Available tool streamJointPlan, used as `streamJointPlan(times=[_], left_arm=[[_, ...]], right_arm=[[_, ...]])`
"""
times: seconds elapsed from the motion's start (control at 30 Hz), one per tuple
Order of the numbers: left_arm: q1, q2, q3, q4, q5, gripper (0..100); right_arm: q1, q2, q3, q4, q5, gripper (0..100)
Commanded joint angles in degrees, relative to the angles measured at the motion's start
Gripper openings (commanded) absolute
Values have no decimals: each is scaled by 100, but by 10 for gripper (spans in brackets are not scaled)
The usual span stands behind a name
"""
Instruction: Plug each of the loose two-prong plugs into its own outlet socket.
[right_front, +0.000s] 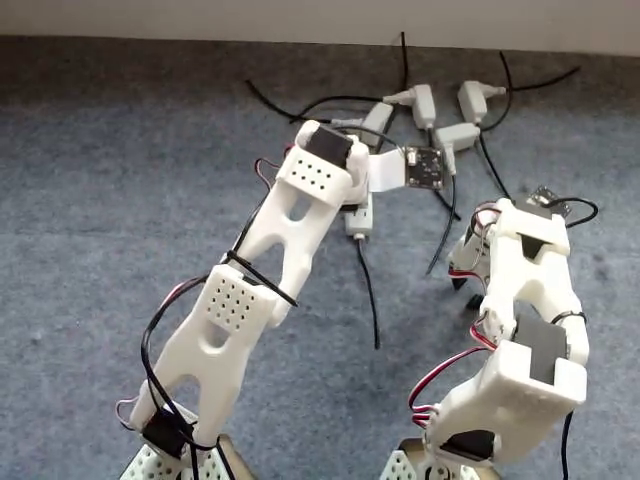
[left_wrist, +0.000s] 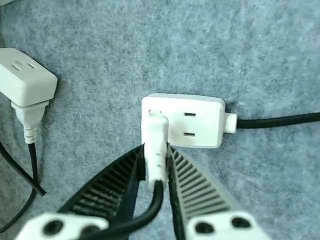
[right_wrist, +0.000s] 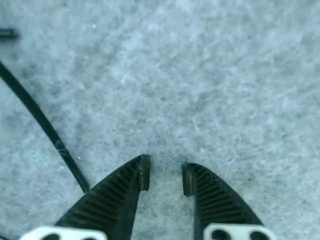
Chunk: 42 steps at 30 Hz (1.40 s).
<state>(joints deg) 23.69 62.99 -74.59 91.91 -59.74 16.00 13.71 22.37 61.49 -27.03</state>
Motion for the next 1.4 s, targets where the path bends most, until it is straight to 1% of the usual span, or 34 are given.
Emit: streamJointPlan(times=[0.0,0.1,0.33,0.47,0.67,0.73,0.83,0.97,1.07,1.2,1.37], left_arm=[[-57,4,-66,0,-26,7],[-48,4,-66,105,-44,7],[-92,-4,-66,879,-70,7],[-286,-57,-66,905,-62,7],[-549,-593,-4,932,-62,7],[-585,-778,330,932,-62,7],[-532,-1086,1341,932,-79,7],[-215,-1437,2475,923,-264,7],[-84,-1754,2818,923,-264,7],[-110,-2193,3099,923,-264,7],[4,-2255,3134,897,-211,7]], right_arm=[[277,40,4,-312,-44,146],[268,31,4,-321,-44,146],[268,31,4,-321,-44,146],[251,31,4,-321,-44,146],[215,31,-4,-321,-44,146],[215,31,-4,-330,-44,146],[215,31,-13,-330,-44,146],[215,40,-13,-330,-44,146],[215,40,-13,-330,-44,146],[215,40,-13,-330,-44,146],[215,40,-13,-330,-44,146]])
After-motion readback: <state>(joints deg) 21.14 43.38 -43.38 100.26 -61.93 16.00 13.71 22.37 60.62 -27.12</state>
